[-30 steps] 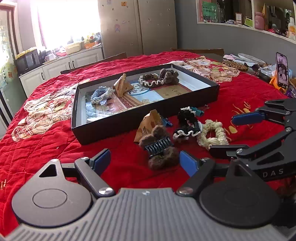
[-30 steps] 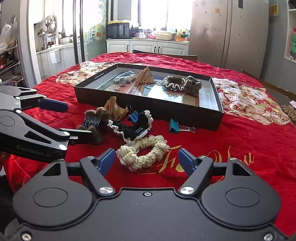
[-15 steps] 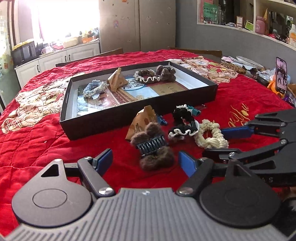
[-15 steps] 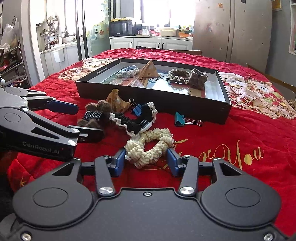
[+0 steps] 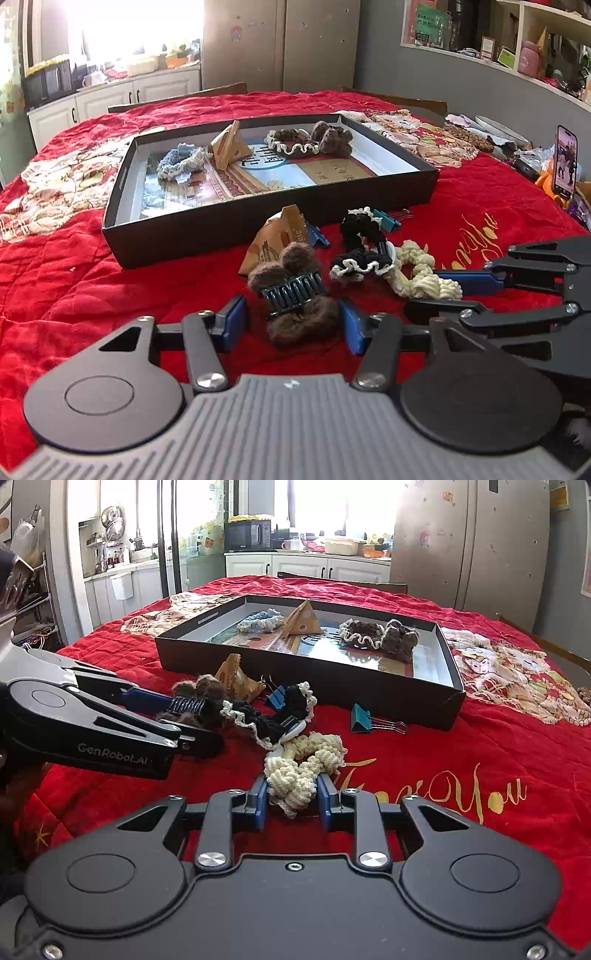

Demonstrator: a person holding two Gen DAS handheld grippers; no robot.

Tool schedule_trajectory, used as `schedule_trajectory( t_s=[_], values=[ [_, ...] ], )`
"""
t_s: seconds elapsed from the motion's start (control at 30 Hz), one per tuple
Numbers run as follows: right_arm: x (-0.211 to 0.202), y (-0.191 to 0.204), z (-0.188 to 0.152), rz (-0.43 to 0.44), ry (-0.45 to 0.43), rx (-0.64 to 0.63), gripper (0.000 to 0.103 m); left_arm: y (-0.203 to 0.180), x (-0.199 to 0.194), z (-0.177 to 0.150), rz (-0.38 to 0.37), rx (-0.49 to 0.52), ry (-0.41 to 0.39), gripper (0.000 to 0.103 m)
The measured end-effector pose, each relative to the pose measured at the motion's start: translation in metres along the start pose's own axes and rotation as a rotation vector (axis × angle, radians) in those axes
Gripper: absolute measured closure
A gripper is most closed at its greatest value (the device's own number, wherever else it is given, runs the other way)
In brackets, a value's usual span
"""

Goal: Organize objects
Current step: 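Grasp the brown fuzzy comb clip with the left tool while the right tool grasps the cream rope scrunchie, then carry the fuzzy comb clip and cream rope scrunchie over the black box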

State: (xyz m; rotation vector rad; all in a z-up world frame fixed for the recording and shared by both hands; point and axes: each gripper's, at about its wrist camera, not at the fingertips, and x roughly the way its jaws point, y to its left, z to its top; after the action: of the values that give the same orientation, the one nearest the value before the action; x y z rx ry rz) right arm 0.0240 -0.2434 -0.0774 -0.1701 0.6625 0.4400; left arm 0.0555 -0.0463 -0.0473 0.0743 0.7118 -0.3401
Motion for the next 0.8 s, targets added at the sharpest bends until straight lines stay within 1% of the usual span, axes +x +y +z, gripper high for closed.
schedule_trajectory(
  t_s=[0.13, 0.17, 0.2, 0.4, 0.8],
  values=[
    [0.0, 0.0, 0.0, 0.001, 0.001, 0.0, 0.08, 0.0, 0.001, 0.0, -0.007, -0.007, 0.006, 0.058],
    [0.0, 0.0, 0.0, 0.001, 0.0, 0.0, 0.08, 0.0, 0.001, 0.001, -0.009, -0.006, 0.007, 0.062],
    [0.0, -0.001, 0.0, 0.001, 0.0, 0.0, 0.081, 0.001, 0.001, 0.0, -0.008, -0.003, 0.006, 0.063],
    [0.0, -0.002, -0.001, 0.003, -0.001, 0.001, 0.082, 0.002, -0.002, -0.001, -0.013, 0.003, 0.003, 0.065],
    [-0.009, -0.005, 0.001, 0.003, -0.022, 0.007, 0.084, 0.004, -0.015, -0.001, -0.015, 0.014, 0.0, 0.066]
  ],
)
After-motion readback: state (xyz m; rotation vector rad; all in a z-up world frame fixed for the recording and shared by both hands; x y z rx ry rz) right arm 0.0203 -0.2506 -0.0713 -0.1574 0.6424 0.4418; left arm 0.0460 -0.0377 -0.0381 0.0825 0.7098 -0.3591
